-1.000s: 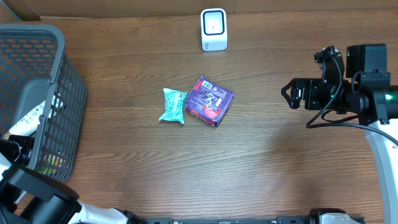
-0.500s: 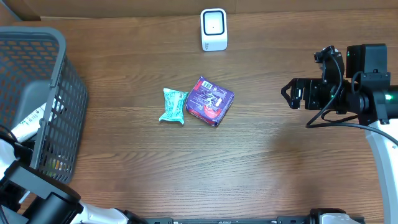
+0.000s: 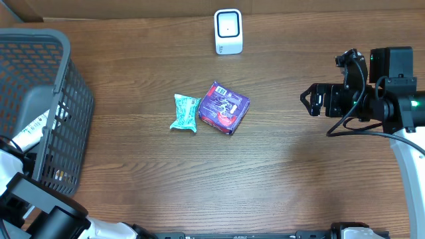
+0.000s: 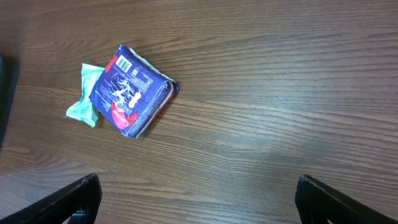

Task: Scan the item barcode
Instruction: 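Place the green juice box beside the mint-green packet, then reach the left gripper into the basket and grasp the white bamboo tube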

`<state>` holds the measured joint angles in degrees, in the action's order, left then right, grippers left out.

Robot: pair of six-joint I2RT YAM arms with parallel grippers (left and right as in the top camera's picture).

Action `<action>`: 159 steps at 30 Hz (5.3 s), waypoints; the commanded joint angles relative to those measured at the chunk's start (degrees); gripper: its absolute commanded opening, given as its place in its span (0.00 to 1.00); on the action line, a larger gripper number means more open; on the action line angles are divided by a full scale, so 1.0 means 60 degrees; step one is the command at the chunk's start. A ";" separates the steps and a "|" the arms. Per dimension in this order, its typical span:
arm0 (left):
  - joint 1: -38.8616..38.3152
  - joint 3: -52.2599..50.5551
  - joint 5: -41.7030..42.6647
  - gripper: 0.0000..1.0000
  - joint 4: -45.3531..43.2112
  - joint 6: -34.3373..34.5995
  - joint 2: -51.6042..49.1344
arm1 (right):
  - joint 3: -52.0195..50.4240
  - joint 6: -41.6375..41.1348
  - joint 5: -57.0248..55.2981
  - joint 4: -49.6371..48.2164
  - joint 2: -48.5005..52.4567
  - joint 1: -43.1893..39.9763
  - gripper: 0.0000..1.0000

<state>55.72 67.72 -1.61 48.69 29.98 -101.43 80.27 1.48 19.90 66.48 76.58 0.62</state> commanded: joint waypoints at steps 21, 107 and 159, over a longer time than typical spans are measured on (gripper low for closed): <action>-0.4466 1.0757 0.4885 0.04 0.5796 -0.6084 0.0641 | 0.0186 0.0007 -0.0058 -0.0062 0.0011 0.0011 1.00; -0.3166 0.8808 -0.0801 1.00 0.4492 -0.4550 -0.3585 | 0.0186 0.0015 -0.0058 0.0029 0.0011 0.0011 1.00; -0.2218 0.6076 -0.0517 0.62 0.1362 -1.1355 -0.4965 | -0.1013 -0.0535 -0.0055 -0.0062 0.0011 0.0011 1.00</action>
<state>43.11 105.14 -5.45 57.06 -38.04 -128.57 74.59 -1.34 19.88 66.48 76.69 0.62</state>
